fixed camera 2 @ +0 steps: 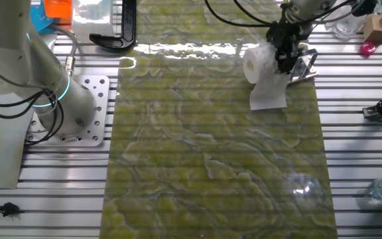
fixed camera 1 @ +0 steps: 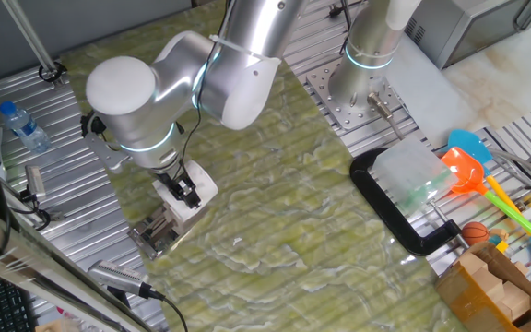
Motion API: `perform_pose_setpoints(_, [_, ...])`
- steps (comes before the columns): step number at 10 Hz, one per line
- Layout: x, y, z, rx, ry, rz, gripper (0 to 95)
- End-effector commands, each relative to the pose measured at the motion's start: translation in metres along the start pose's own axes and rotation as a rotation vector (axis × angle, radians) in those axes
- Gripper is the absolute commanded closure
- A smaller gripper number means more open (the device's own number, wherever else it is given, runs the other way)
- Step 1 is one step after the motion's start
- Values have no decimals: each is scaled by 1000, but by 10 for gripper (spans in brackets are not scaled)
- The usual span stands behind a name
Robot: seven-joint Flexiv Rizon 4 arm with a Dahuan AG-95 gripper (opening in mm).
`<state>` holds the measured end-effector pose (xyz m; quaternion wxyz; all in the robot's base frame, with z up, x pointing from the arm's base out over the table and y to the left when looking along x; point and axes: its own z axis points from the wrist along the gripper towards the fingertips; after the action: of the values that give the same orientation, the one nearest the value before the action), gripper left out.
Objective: Put the toilet paper on its holder
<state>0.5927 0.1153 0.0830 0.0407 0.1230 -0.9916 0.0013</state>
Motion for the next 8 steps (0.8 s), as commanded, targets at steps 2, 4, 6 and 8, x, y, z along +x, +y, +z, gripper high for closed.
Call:
perform_pose_setpoints(2, [-8, 2, 2, -2, 0, 2, 950])
perform_pose_setpoints(4, [-11, 2, 4, -1, -2, 3, 950])
perform_pose_setpoints(6, [-18, 4, 3, 0, -2, 4, 950])
perform_pose_setpoints(8, [-25, 7, 2, 3, -2, 6, 950])
